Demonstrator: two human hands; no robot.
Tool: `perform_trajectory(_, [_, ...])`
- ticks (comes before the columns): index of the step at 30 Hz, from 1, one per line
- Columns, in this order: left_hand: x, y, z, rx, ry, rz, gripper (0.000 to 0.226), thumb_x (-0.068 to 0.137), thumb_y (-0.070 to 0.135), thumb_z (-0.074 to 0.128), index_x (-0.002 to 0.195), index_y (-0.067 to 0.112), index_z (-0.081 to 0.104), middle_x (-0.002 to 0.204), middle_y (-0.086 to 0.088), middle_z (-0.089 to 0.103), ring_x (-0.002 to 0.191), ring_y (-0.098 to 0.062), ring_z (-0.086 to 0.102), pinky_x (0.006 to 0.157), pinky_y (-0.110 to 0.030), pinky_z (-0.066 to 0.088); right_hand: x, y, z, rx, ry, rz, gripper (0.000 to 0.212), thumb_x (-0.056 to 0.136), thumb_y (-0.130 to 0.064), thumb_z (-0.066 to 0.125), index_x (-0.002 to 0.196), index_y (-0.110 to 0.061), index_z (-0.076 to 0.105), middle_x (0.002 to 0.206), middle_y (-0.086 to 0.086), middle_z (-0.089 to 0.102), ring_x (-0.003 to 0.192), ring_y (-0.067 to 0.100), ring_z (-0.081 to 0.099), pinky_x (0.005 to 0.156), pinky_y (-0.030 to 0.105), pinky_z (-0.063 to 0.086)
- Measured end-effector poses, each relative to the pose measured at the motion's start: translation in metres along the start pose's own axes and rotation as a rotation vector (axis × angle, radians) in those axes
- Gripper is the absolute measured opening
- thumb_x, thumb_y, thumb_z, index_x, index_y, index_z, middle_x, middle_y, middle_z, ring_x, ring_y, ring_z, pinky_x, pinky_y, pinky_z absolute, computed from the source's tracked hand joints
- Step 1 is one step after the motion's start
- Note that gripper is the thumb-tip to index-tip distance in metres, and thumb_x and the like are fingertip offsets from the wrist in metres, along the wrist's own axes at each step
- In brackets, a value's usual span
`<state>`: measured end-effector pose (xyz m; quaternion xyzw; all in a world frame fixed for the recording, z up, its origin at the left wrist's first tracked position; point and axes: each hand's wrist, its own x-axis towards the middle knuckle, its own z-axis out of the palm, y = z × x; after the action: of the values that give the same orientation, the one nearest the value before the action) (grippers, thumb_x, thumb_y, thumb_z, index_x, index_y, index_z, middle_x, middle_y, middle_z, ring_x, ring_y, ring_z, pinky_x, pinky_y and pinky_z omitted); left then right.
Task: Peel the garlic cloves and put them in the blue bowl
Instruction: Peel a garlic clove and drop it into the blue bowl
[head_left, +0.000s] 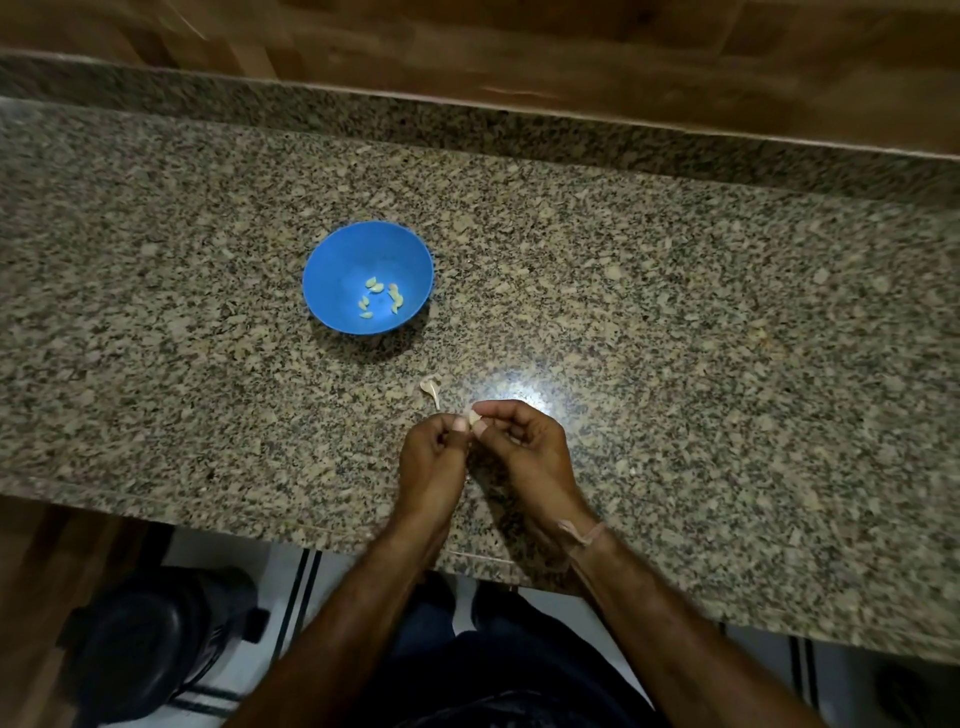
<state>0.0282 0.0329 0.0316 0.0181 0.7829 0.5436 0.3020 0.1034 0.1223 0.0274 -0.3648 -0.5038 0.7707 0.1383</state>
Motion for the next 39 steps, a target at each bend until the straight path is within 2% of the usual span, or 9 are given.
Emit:
perform_trajectory(4, [0.002, -0.006, -0.003, 0.02, 0.06, 0.091, 0.015, 0.101, 0.016, 0.064, 0.096, 0.017, 0.078, 0.087, 0.002, 0.078, 0.085, -0.017, 0.073, 0.074, -0.03, 0.058, 0.002, 0.001, -0.008, -0.178, 0.007, -0.115, 0.009, 0.096, -0.005, 0.073, 0.104, -0.008, 0.076, 0.102, 0.004, 0.079, 0.098, 0.023, 0.075, 0.087, 0.037, 0.063])
perform_trajectory(9, [0.004, 0.0, -0.009, 0.069, 0.044, 0.164, 0.011, 0.096, 0.023, 0.072, 0.088, 0.019, 0.079, 0.079, 0.002, 0.077, 0.079, -0.019, 0.075, 0.071, -0.034, 0.06, 0.001, -0.002, -0.009, -0.244, -0.009, -0.166, 0.008, 0.096, -0.008, 0.074, 0.103, -0.01, 0.078, 0.101, 0.004, 0.079, 0.098, 0.025, 0.075, 0.09, 0.04, 0.062])
perform_trajectory(13, [0.0, 0.008, -0.003, -0.223, 0.004, -0.103, 0.017, 0.098, 0.016, 0.069, 0.087, 0.008, 0.08, 0.084, -0.011, 0.079, 0.083, -0.026, 0.074, 0.082, -0.039, 0.06, -0.002, -0.007, -0.008, -0.273, -0.018, -0.216, 0.007, 0.095, -0.008, 0.075, 0.102, -0.01, 0.077, 0.098, 0.001, 0.078, 0.096, 0.02, 0.074, 0.085, 0.03, 0.061])
perform_trajectory(19, [-0.003, 0.008, -0.001, -0.346, -0.018, -0.164, 0.015, 0.099, 0.008, 0.066, 0.092, 0.002, 0.078, 0.088, -0.016, 0.078, 0.085, -0.023, 0.073, 0.088, -0.04, 0.059, 0.002, -0.009, -0.008, -0.246, 0.003, -0.16, 0.008, 0.093, -0.005, 0.075, 0.099, -0.01, 0.078, 0.096, 0.006, 0.079, 0.095, 0.027, 0.076, 0.091, 0.054, 0.061])
perform_trajectory(22, [-0.004, 0.009, -0.001, -0.38, -0.038, -0.196, 0.013, 0.099, 0.009, 0.066, 0.092, 0.006, 0.078, 0.088, -0.013, 0.077, 0.081, -0.02, 0.07, 0.076, -0.034, 0.058, 0.002, -0.008, -0.007, -0.196, 0.019, -0.137, 0.008, 0.093, -0.004, 0.076, 0.099, -0.009, 0.079, 0.097, 0.009, 0.079, 0.096, 0.031, 0.076, 0.092, 0.058, 0.06])
perform_trajectory(25, [-0.006, 0.01, 0.0, -0.374, -0.005, -0.283, 0.02, 0.1, 0.014, 0.065, 0.086, 0.017, 0.078, 0.083, -0.004, 0.072, 0.065, -0.009, 0.054, 0.05, -0.023, 0.036, 0.001, -0.005, -0.003, -0.084, 0.033, -0.064, 0.008, 0.093, -0.005, 0.076, 0.099, -0.008, 0.078, 0.098, 0.015, 0.079, 0.098, 0.037, 0.076, 0.091, 0.063, 0.059])
perform_trajectory(31, [-0.011, 0.016, 0.011, -0.433, 0.036, -0.347, 0.022, 0.104, 0.015, 0.058, 0.091, 0.019, 0.075, 0.076, 0.003, 0.071, 0.067, -0.008, 0.055, 0.054, -0.024, 0.038, -0.006, 0.0, 0.004, 0.03, 0.064, -0.002, 0.008, 0.092, -0.002, 0.075, 0.1, -0.003, 0.076, 0.102, 0.019, 0.078, 0.102, 0.043, 0.074, 0.093, 0.065, 0.058])
perform_trajectory(34, [-0.011, 0.017, 0.012, -0.449, 0.044, -0.331, 0.024, 0.106, 0.016, 0.056, 0.089, 0.016, 0.074, 0.072, 0.002, 0.071, 0.065, -0.007, 0.059, 0.051, -0.02, 0.044, -0.01, -0.002, 0.006, 0.114, 0.085, 0.058, 0.011, 0.093, 0.003, 0.072, 0.103, 0.002, 0.074, 0.104, 0.022, 0.078, 0.102, 0.039, 0.075, 0.095, 0.055, 0.06])
perform_trajectory(39, [-0.012, 0.015, 0.016, -0.435, 0.058, -0.291, 0.029, 0.107, 0.02, 0.055, 0.085, 0.011, 0.073, 0.066, -0.002, 0.07, 0.061, -0.008, 0.064, 0.053, -0.02, 0.05, -0.013, -0.002, 0.01, 0.253, 0.1, 0.126, 0.011, 0.093, 0.008, 0.069, 0.103, 0.004, 0.071, 0.099, 0.025, 0.077, 0.085, 0.026, 0.073, 0.082, 0.039, 0.062])
